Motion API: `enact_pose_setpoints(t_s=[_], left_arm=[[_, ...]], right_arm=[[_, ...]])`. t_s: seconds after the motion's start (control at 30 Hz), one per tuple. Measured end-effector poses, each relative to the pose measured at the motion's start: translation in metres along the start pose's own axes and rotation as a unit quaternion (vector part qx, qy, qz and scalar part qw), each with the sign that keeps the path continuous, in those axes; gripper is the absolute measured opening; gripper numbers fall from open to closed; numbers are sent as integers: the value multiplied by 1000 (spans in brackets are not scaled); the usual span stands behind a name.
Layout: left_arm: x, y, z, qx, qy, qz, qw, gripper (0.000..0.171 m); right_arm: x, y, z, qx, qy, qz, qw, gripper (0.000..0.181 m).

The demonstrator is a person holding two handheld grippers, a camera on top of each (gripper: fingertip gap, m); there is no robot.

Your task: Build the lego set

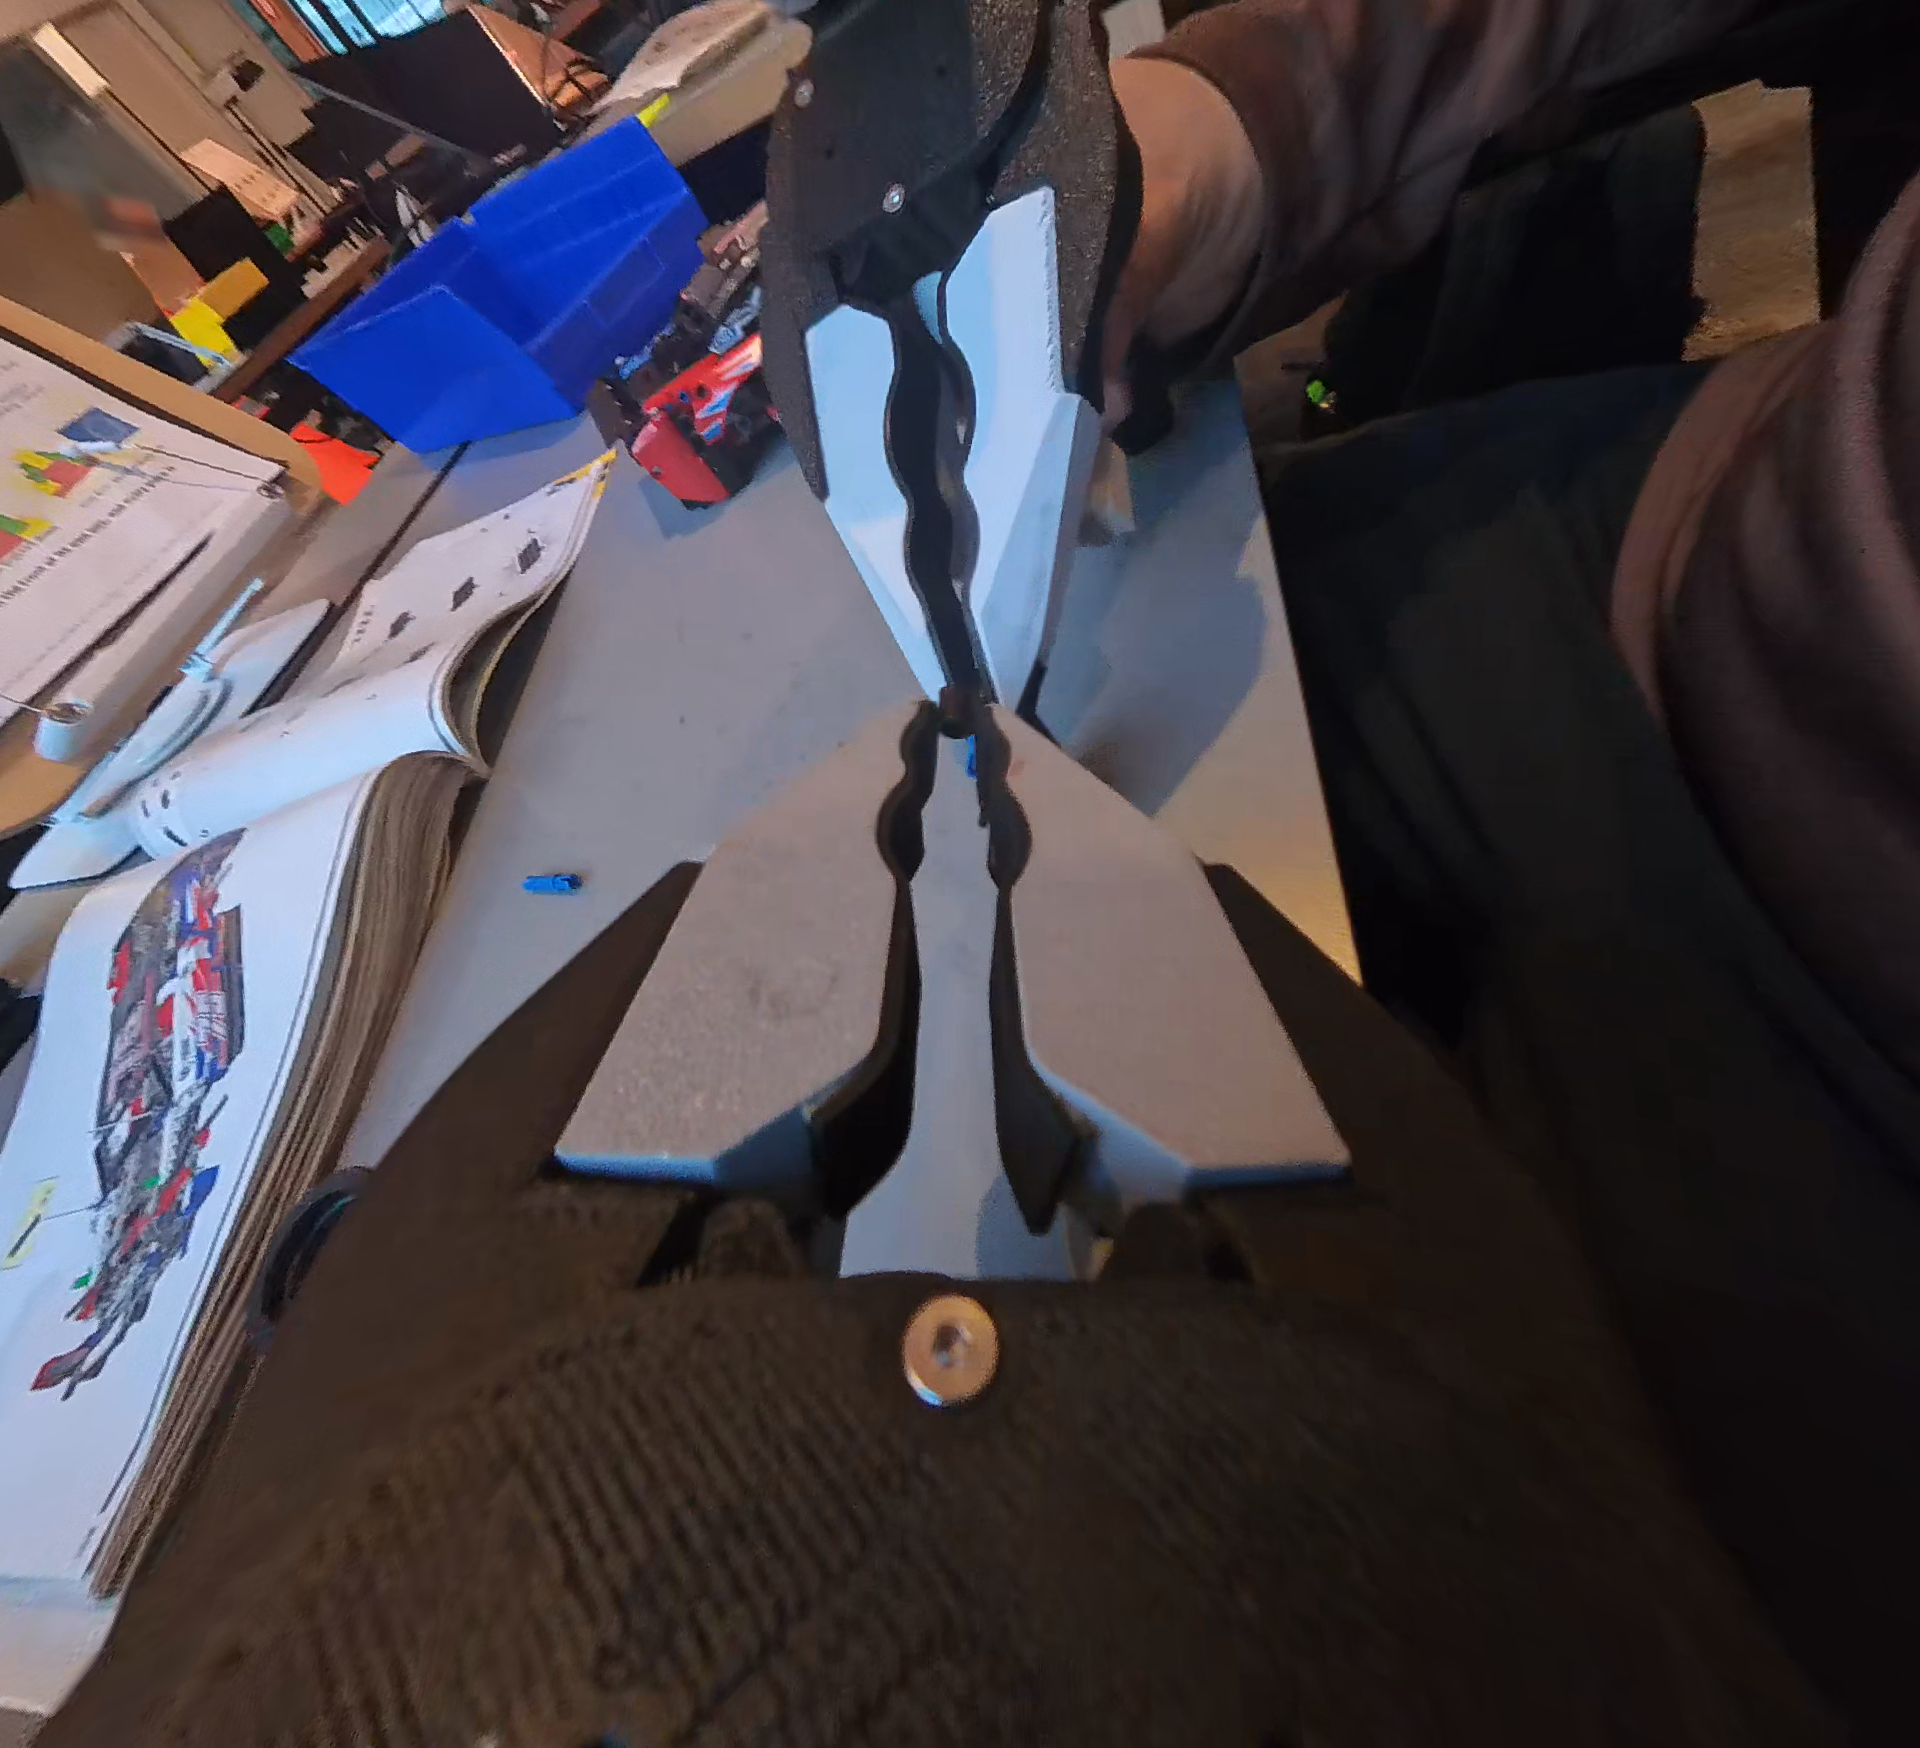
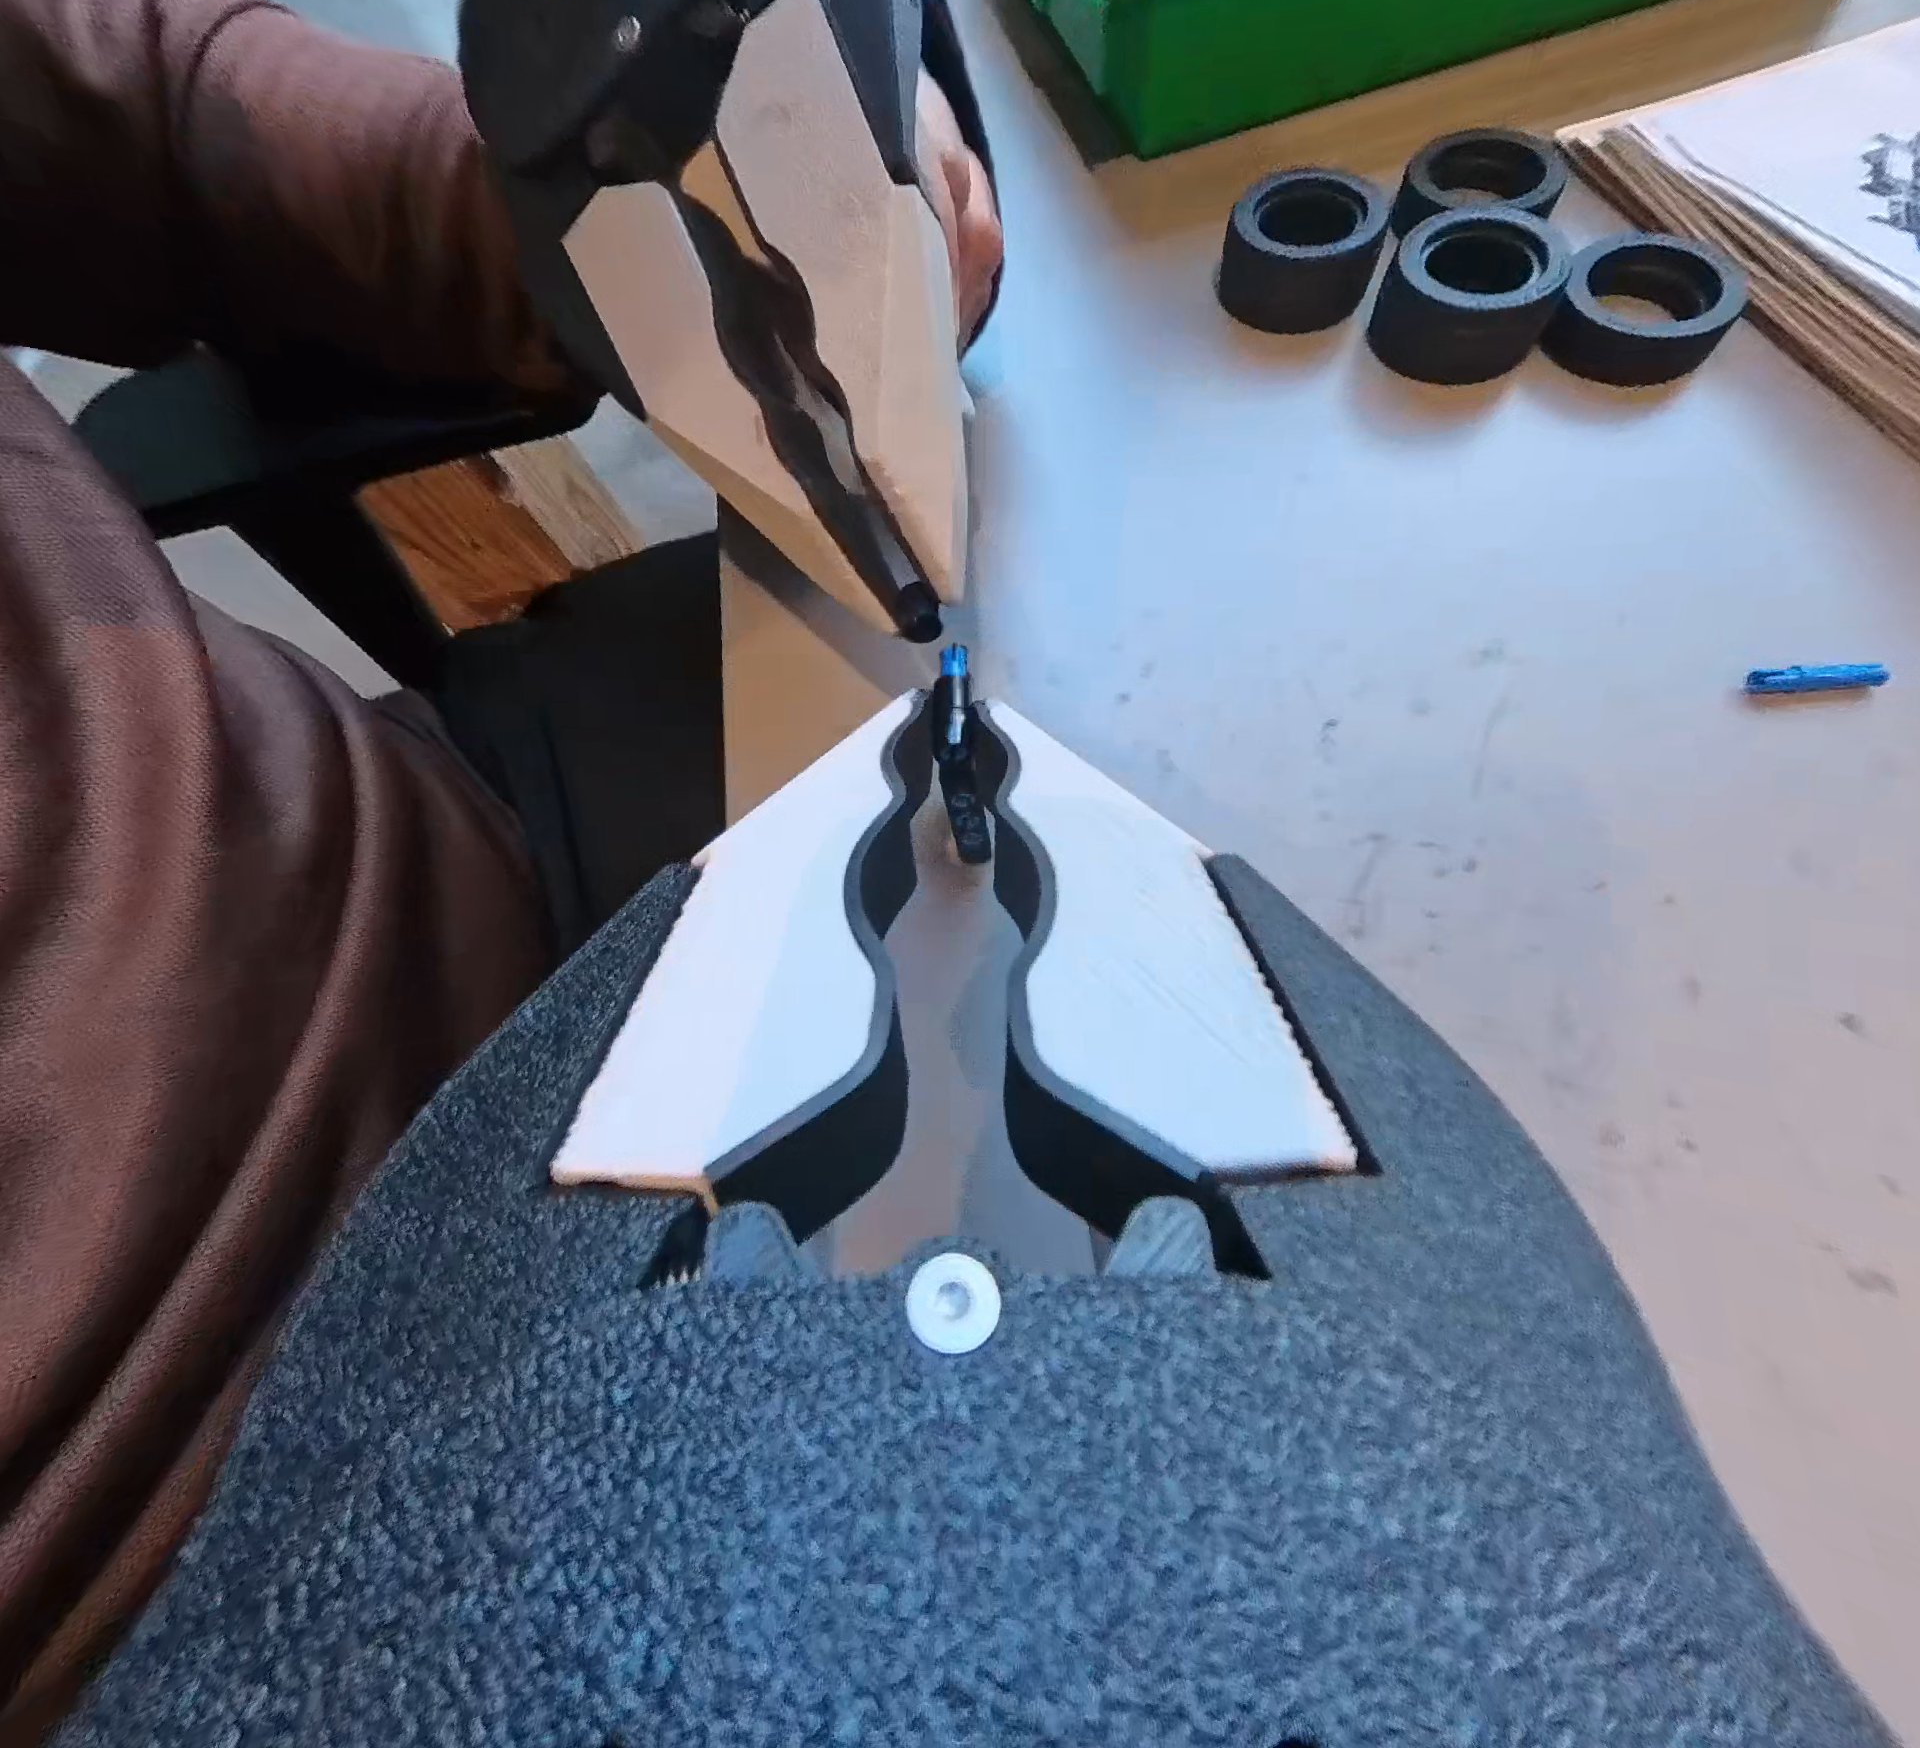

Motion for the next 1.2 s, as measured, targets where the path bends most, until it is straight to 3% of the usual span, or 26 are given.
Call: enact_pose_setpoints(t_s=[0.47,1.2], left_arm=[[-7,-16,-10,112,-46,-91,989,4],[-8,-15,-13,114,-65,-102,986,4]], right_arm=[[4,8,-5,1,18,22,1000,7],[2,8,-5,-2,16,30,999,7]])
Point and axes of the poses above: each gripper's, where its closed fingertips meet, x back along the fingers, z out of its top, y = z × x across the jaws, the point moved 8 cm from there along x, back along the fingers, and after that the axes turned 5 degrees about z, right-handed, at the moved point
